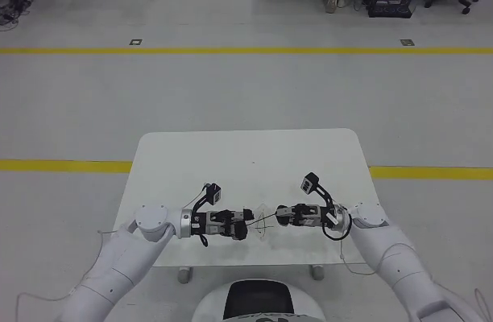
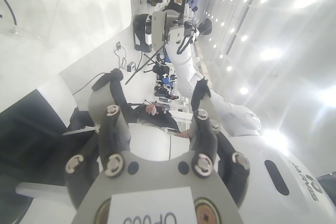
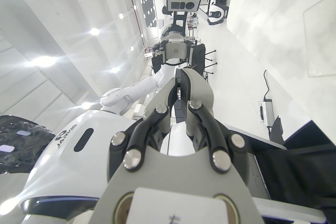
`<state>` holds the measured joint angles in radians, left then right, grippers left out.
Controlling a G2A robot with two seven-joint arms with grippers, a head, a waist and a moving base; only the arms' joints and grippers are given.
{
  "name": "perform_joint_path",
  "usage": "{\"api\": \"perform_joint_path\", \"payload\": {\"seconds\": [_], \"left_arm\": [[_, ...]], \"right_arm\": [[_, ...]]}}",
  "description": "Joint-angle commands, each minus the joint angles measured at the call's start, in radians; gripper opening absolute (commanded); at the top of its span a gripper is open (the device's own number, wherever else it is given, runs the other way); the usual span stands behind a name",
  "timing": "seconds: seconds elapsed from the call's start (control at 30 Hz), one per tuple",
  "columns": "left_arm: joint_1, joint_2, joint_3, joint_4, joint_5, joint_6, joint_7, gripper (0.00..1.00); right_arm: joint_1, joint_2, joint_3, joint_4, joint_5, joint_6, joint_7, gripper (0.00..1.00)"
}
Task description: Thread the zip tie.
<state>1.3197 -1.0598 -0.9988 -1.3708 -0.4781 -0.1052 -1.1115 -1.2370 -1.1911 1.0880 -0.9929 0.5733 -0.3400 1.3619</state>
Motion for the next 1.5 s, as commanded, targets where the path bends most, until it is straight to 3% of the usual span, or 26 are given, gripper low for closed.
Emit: {"api": "perform_joint_path", "payload": {"seconds": [0.0, 0.27, 0.6, 0.83, 0.97, 1.47], "left_arm": [[0.0, 0.0, 0.0, 0.0, 0.0, 0.0, 0.0, 1.0], [0.006, -0.006, 0.028, -0.017, -0.035, -0.019, 0.017, 1.0], [-0.039, -0.039, 0.123, 0.02, -0.092, -0.087, 0.074, 1.0], [-0.039, -0.039, 0.123, 0.02, -0.092, -0.087, 0.074, 1.0], [-0.034, -0.041, 0.135, 0.005, -0.087, -0.079, 0.104, 1.0], [-0.039, -0.041, 0.146, 0.013, -0.122, -0.101, 0.115, 1.0]], "right_arm": [[0.0, 0.0, 0.0, 0.0, 0.001, 0.0, 0.001, 0.0], [-0.019, -0.003, -0.002, -0.035, 0.079, 0.007, 0.028, 0.0], [-0.014, -0.001, -0.027, -0.045, 0.139, 0.0, 0.028, 0.0], [-0.015, -0.001, -0.028, -0.047, 0.138, 0.001, 0.021, 0.0], [-0.032, -0.001, -0.029, -0.088, 0.13, 0.005, -0.023, 0.0], [-0.056, 0.004, 0.001, -0.118, 0.136, 0.0, -0.027, 0.0]]}}
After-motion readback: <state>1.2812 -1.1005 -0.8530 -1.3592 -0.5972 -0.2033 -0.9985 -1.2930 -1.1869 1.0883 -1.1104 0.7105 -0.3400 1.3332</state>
